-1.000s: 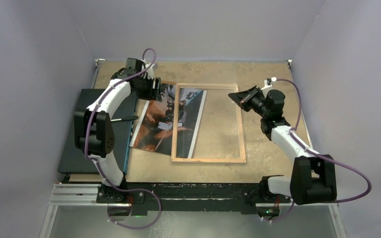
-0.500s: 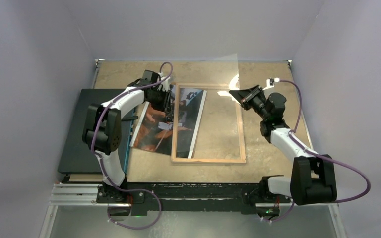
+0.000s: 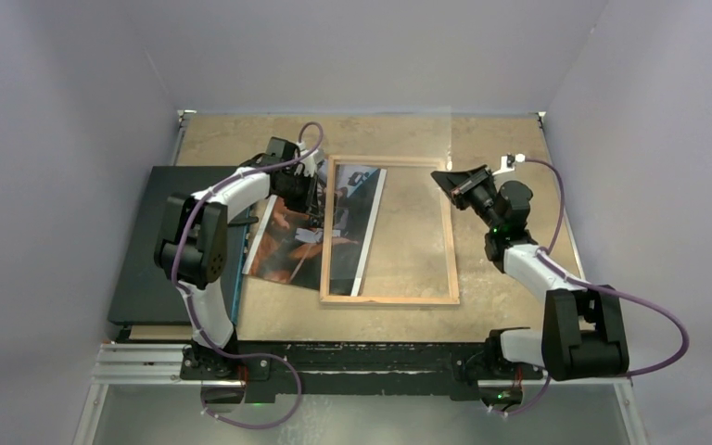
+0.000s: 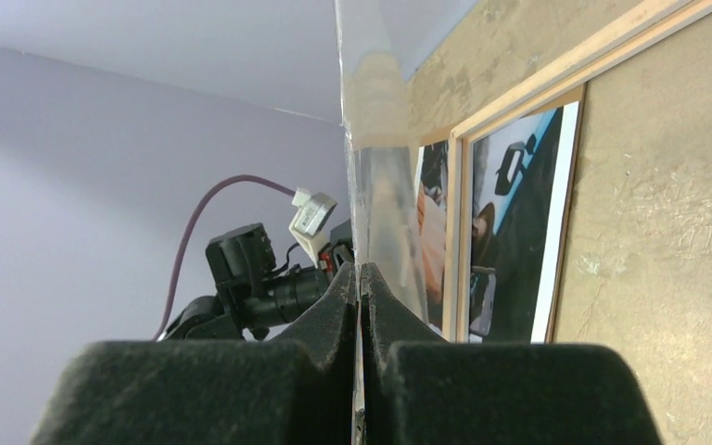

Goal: Put the photo into the frame
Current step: Place the photo frame item in the photo frame.

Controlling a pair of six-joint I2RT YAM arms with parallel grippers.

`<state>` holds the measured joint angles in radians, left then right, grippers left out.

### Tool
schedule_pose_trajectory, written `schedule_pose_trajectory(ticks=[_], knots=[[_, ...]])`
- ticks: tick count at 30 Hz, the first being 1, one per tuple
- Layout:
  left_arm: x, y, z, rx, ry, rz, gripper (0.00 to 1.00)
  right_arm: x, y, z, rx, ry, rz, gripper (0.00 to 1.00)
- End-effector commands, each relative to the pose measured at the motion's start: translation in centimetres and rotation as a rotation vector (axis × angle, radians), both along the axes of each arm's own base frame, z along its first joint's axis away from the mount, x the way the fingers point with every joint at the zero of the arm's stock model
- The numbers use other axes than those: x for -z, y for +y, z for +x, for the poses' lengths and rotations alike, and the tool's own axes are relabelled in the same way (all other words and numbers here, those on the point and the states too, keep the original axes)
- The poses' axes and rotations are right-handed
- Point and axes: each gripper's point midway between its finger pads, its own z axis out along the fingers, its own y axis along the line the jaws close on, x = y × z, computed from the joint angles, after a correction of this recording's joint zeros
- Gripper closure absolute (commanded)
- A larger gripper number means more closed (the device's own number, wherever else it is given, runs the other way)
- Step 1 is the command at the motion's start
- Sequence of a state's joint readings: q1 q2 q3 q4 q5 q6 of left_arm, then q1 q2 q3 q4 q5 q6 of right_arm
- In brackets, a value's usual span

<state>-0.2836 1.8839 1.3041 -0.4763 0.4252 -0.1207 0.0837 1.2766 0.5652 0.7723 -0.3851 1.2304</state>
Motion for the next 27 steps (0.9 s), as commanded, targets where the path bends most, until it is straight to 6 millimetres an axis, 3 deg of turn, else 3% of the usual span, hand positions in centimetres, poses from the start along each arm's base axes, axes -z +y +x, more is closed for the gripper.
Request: schedule_pose_trajectory(ticks=[1, 11, 27], knots=[[-0.6, -0.9, -0.1, 0.013, -0.01, -0.06, 0.89, -1.0, -0.3, 0.4, 0.024, -0.065, 0.018, 1.0], [-0.1, -1.3, -1.3, 0.032, 0.025, -0.091, 0.97, 0.7, 0.1, 0.4, 0.014, -0.035, 0.018, 1.0], [0.8, -2.1, -2.6, 0.057, 0.046, -0.098, 0.97, 1.7, 0.3, 0.2, 0.006, -0.008, 0.021, 1.0]])
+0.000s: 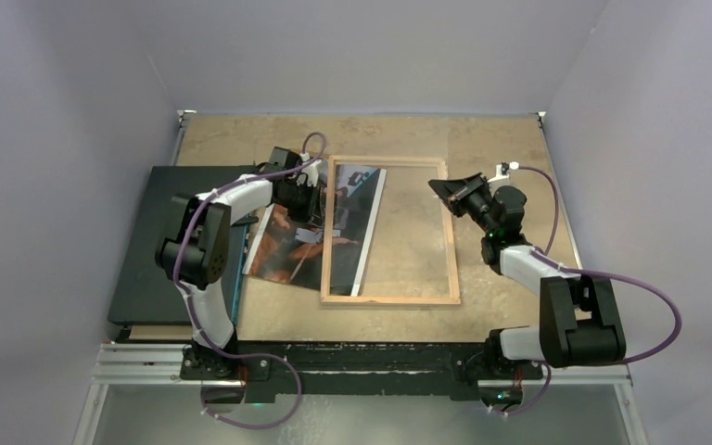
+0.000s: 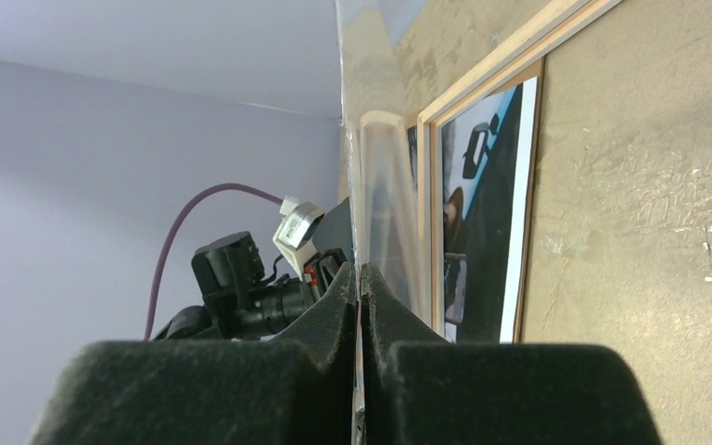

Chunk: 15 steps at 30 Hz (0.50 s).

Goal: Put the photo into the frame
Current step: Place the photo frame item in the photo frame.

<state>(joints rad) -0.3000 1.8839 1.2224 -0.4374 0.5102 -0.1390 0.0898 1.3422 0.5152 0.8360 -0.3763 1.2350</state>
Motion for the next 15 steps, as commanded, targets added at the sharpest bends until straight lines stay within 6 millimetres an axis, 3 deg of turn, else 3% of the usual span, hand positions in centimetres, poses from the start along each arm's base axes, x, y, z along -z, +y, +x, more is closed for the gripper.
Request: schedule_pose_trajectory(ticks=[1, 15], knots=[[-0.59, -0.73, -0.02, 0.014, -0.023, -0.032, 0.97, -1.51, 0.23, 0.1, 0.002, -0.062, 0.027, 1.0], [-0.54, -0.62, -0.09, 0.009, -0.031, -0.025, 1.0, -0.76, 0.73, -0.24, -0.001, -0.041, 0.016, 1.0]])
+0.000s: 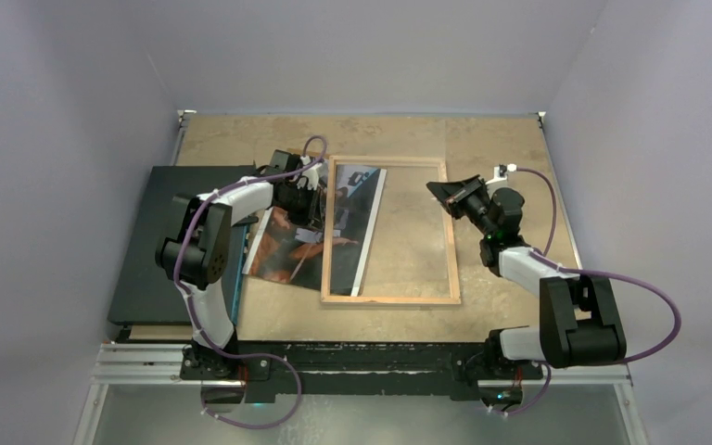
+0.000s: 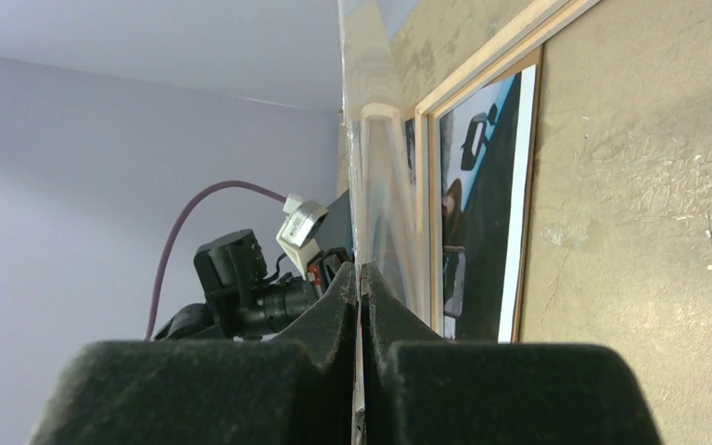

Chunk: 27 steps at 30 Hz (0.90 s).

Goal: Put the photo into the frame
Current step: Place the photo frame item in the photo frame.

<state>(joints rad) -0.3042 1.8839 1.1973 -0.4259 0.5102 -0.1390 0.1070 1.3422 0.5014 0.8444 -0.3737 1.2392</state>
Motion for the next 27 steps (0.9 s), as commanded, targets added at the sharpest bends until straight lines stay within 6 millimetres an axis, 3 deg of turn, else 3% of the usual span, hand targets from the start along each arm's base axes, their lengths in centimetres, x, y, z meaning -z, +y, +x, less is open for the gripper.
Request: schedule_pose_trajectory(ticks=[1, 27], knots=[[-1.2, -0.7, 0.6, 0.004, -0.043, -0.03, 1.0, -1.1, 0.2, 0.2, 0.012, -0.048, 0.011, 1.0], [-1.6, -0.8, 0.9, 0.003, -0.057, -0.035, 1.0, 1.3, 0.5, 1.5, -0.016, 0.02, -0.077, 1.0]])
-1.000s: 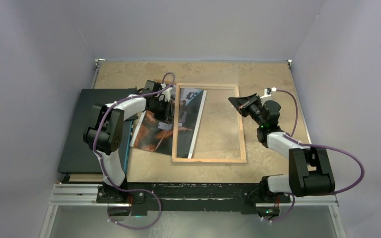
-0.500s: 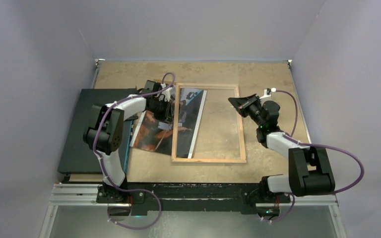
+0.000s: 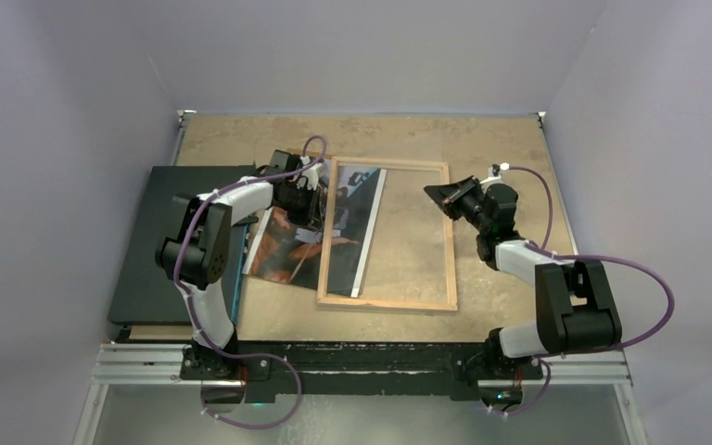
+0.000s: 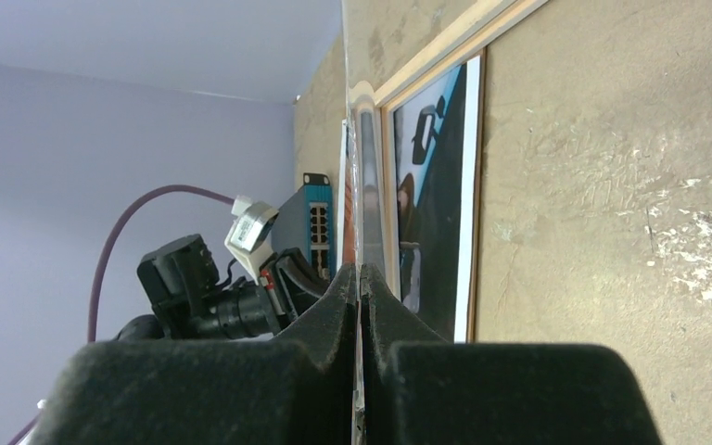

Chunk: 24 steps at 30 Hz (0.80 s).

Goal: Put the photo into the frame
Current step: Place the photo frame item in the photo frame.

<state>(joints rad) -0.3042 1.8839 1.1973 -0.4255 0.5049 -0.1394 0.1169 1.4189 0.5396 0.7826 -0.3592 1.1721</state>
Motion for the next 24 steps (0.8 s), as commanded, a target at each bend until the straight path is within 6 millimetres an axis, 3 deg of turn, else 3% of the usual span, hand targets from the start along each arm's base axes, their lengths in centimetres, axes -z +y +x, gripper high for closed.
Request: schedule_pose_trajectory(ticks=[1, 13, 24], knots=[[-1.6, -0.9, 0.9, 0.006, -0.055, -0.039, 1.0, -1.4, 0.2, 0.4, -0.007, -0.041, -0.004, 1.0], [-1.8, -1.0, 0.9, 0.005, -0.062, -0.041, 1.0, -0.5, -0.7, -1.6, 0.029, 0.022, -0.048, 1.0], [-1.8, -0.9, 0.8, 0.003, -0.068, -0.039, 1.0, -0.5, -0.6, -1.5, 0.038, 0.024, -0.008, 1.0]])
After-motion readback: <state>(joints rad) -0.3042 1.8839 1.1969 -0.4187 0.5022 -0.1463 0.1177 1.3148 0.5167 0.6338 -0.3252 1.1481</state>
